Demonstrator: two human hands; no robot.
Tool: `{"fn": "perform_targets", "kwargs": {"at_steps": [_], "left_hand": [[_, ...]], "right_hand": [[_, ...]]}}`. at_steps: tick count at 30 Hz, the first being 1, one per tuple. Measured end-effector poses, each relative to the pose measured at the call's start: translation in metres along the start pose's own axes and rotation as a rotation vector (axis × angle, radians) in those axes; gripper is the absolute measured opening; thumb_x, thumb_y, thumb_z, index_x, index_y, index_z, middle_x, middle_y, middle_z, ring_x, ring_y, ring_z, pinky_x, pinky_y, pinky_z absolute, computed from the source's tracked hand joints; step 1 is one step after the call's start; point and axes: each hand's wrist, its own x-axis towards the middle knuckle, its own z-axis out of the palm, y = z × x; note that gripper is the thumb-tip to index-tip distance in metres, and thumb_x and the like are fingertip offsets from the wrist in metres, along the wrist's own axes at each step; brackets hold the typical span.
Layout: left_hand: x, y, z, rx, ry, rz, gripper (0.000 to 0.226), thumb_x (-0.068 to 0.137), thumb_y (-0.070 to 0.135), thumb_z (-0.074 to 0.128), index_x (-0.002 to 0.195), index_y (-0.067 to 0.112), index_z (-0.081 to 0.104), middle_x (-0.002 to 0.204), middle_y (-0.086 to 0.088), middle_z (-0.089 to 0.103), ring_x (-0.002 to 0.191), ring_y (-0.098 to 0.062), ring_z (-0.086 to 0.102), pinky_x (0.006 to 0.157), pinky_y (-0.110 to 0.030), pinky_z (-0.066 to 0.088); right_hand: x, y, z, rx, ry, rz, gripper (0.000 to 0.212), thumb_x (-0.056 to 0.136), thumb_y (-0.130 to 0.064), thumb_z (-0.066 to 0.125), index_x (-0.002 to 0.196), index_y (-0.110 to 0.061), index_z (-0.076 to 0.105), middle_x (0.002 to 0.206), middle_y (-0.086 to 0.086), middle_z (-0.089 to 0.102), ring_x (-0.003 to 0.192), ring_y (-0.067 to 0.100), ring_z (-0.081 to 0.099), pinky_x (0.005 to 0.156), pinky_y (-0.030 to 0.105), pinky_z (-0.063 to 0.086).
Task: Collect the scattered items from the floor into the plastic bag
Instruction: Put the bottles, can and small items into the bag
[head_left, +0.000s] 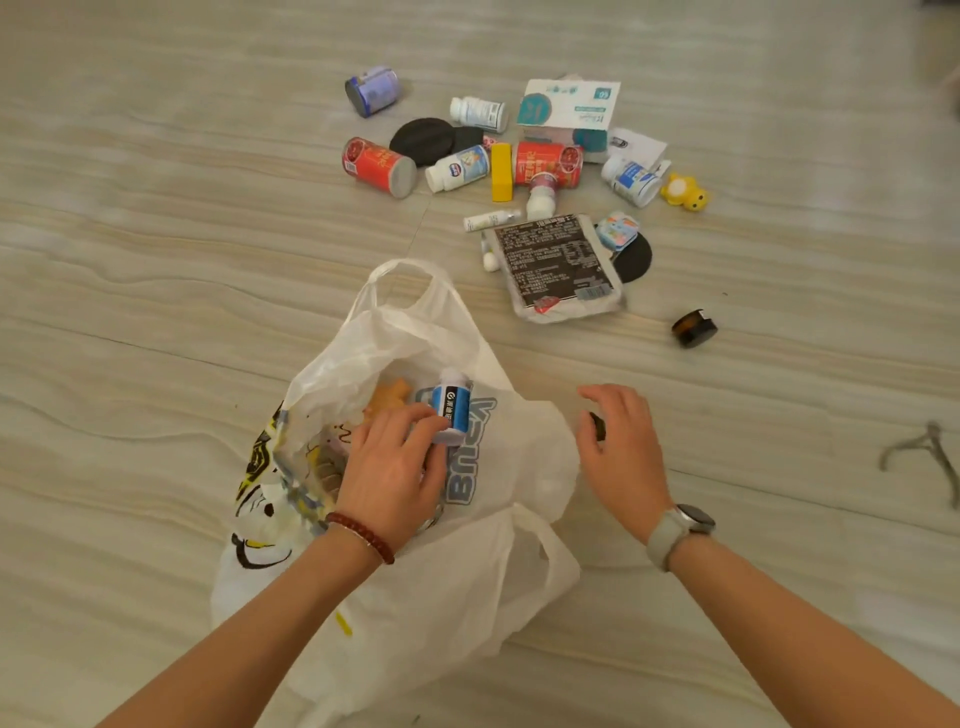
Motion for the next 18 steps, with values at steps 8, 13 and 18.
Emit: {"fn": "perform_targets", "kwargs": {"at_steps": [8,13,18], "left_hand": [[0.036,0.054,0.031,-0.047,-0.128,0.204,0.022,0.082,0.025,0.04,0.101,0.022,0.049,0.1,-0.003,0.064,0.097,-0.014,0.047,0.076,-0.037,0.047],[0.086,0.103,0.063,0.029,-0.289,0.306,0.038,0.08,0.032,0.037,0.11,0.015,0.054,0.109,-0.009,0.061,0.099,-0.028,0.06,0.077,-0.039,0.049],[0.143,0.151,0.104,-0.024,-0.445,0.282,0.051,0.089,0.028,0.048,0.135,0.013,0.033,0.138,-0.01,0.036,0.125,-0.028,0.037,0.102,-0.042,0.037]], "right_hand": [[-0.009,0.082,-0.006,-0.355,-0.332,0.204,0.04,0.091,-0.021,0.046,0.13,-0.014,0.041,0.124,0.01,0.048,0.113,0.027,0.044,0.089,0.036,0.04],[-0.01,0.116,-0.039,-0.123,0.025,0.436,0.034,0.092,-0.014,0.044,0.125,-0.006,0.045,0.114,0.014,0.049,0.103,0.027,0.048,0.079,0.039,0.048],[0.002,0.16,-0.045,-0.187,0.097,0.507,0.041,0.091,-0.012,0.047,0.13,-0.004,0.041,0.119,0.019,0.048,0.107,0.032,0.045,0.091,0.038,0.039]]}}
